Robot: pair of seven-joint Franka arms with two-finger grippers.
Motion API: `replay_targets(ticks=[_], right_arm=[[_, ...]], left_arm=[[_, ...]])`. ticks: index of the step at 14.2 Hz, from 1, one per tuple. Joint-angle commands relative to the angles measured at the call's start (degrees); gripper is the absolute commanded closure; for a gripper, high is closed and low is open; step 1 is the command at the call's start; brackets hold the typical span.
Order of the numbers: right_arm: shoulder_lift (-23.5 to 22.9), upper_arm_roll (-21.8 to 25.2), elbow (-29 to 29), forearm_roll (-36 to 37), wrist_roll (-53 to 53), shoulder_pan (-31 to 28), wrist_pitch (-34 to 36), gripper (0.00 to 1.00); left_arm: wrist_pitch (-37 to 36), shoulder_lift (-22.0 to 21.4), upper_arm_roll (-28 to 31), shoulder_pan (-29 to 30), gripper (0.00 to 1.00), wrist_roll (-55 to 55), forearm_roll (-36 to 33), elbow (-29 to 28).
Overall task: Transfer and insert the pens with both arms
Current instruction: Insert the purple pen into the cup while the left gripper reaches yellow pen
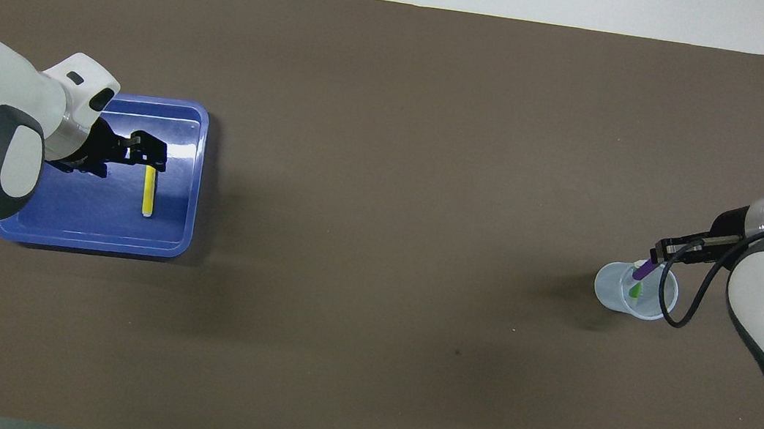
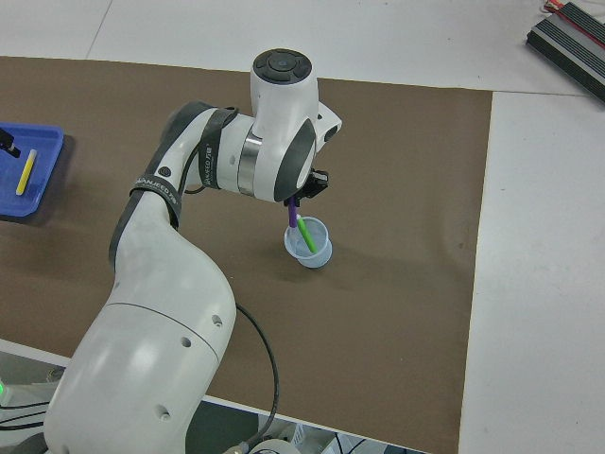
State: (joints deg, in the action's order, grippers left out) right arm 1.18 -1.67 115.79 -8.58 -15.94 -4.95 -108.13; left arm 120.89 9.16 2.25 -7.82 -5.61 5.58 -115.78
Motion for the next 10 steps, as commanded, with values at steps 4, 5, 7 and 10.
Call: replay_targets(ticks=[4, 5, 7, 10], right_arm=[[1.55, -0.53, 1.54, 1.46, -2.25, -1.99, 0.02, 0.00], [1.55, -0.53, 1.28, 1.46, -2.25, -2.08, 0.54, 0.00], [1.63, -0.53, -1.69, 0.59, -1.90, -3.30, 4.13, 0.00], [3.30, -0.61, -10.30, -6.05, -1.63, -2.87, 11.95, 0.00]], left_arm=[[7.16, 6.21, -0.49, 0.53, 0.00, 11.32, -2.24, -0.94], [7.60, 6.66, -0.49, 0.44, 0.00, 11.41, -2.24, -0.86], [7.87, 7.19, -0.58, 0.35, 0.00, 11.50, -2.24, -0.59], [8.31, 7.63, -0.58, 0.44, 0.04, 14.91, -2.24, -0.15]])
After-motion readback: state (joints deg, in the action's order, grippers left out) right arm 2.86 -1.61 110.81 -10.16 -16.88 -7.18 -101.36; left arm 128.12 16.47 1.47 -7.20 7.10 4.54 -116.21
